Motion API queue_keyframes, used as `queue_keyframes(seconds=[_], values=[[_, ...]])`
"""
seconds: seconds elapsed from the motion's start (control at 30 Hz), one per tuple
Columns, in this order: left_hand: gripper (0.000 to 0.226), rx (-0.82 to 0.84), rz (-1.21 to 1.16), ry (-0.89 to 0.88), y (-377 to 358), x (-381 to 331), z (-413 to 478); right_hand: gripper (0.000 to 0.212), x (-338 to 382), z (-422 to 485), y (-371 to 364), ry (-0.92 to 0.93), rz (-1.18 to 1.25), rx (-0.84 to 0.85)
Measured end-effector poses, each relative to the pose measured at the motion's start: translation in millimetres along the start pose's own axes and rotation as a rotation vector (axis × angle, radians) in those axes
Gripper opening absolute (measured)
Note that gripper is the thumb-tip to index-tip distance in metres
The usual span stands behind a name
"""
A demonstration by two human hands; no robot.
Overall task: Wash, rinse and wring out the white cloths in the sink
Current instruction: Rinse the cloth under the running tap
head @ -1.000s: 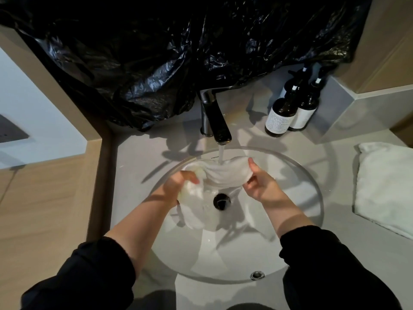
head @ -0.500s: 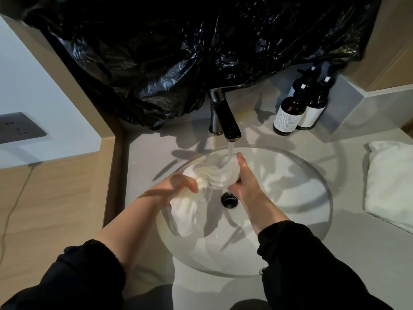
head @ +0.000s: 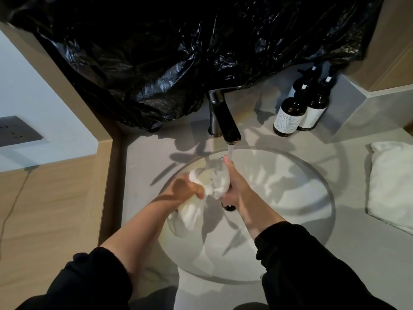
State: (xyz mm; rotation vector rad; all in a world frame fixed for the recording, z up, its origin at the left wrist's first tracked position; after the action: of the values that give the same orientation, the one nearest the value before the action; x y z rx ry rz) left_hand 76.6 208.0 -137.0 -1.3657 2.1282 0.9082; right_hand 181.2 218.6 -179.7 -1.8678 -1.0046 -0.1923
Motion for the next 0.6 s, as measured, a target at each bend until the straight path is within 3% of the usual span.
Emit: queue_keyframes(seconds=[0.13, 0.2, 0.3, 0.37, 0.43, 0.5, 0.57, 0.6], values=[[0.042, 0.054, 0.139, -0.063, -13.2, -20.4, -13.8, 0.027, 11.2, 7.7, 35.6, 0.128, -0.081, -0.264], [0.045, 0.116, 0.189, -0.052, -24.3, -26.0, -13.6, 0.021, 18.8, 6.3, 54.6, 0.177, -0.096, -0.4], [0.07, 0.256, 0.248, -0.109, -48.1, -33.5, -3.7, 0.041, 27.6, -1.8, 78.4, 0.126, 0.036, -0.482], [0.063, 0.317, 0.257, -0.124, -60.4, -34.2, 1.3, 0.047, 34.0, -13.7, 89.3, 0.09, 0.032, -0.491], [0.048, 0.305, 0.199, -0.116, -64.6, -36.2, 8.0, 0.052, 50.0, -18.5, 101.2, 0.193, -0.054, -0.401], [0.041, 0.238, 0.139, -0.08, -62.3, -35.7, 17.8, 0.08, 76.4, -25.8, 86.6, 0.433, -0.157, -0.159], [0.046, 0.242, 0.08, -0.032, -65.4, -34.4, 21.2, 0.099, 62.4, -32.1, 59.0, 0.328, 0.002, 0.144], [0.051, 0.246, 0.051, 0.001, -68.9, -33.2, 22.0, 0.099, 64.1, -29.0, 52.2, 0.313, 0.016, 0.147]])
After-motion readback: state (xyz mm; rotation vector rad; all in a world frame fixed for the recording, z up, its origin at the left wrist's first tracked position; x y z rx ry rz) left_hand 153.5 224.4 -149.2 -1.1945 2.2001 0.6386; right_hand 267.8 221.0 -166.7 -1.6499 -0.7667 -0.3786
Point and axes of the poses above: each hand's wrist, its own z-axis towards the middle knuckle, its own y-axis out of the back of the hand, x = y × z, the point moved 10 cm from there along z, towards the middle knuckle, and after that the axes turned 11 degrees about y, right-handed, at the moved point
